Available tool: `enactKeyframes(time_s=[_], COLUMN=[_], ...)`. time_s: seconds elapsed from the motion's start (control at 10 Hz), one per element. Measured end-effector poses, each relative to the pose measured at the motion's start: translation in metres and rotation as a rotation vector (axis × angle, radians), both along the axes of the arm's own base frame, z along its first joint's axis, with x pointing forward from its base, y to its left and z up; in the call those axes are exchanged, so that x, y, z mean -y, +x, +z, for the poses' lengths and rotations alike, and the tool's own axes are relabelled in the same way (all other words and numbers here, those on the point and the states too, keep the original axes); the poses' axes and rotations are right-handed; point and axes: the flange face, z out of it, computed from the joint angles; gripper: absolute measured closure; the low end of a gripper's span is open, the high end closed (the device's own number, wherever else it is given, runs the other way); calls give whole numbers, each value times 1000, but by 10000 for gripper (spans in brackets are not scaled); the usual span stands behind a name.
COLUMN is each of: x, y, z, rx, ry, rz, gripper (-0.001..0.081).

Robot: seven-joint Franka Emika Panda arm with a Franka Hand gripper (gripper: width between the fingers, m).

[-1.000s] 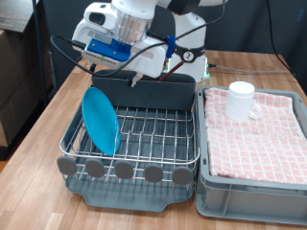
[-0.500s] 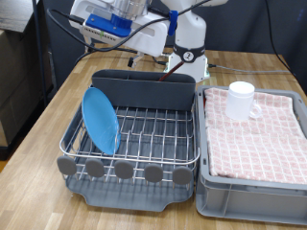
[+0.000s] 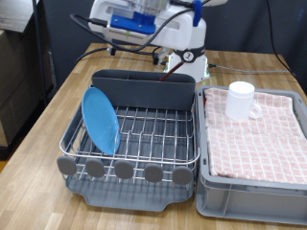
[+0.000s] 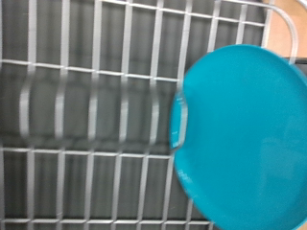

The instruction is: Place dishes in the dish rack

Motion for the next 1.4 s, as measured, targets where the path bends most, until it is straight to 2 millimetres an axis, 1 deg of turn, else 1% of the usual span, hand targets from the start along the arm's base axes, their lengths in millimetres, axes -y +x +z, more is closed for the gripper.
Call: enactKeyframes(time_s=[0.4,0.6,0.9,1.1,1.2,1.4], x=[-65,-99,-150,-181,-184,-184], y=[-13,-21,-35,-49,-56,-55], z=[22,27,26,15,13,13], rx=[-34,-56,-74,-117,-127,-127], ry=[61,88,96,82,81,93], rz=[-16,13,93,171,206,193], gripper=[3,3,3,3,3,3])
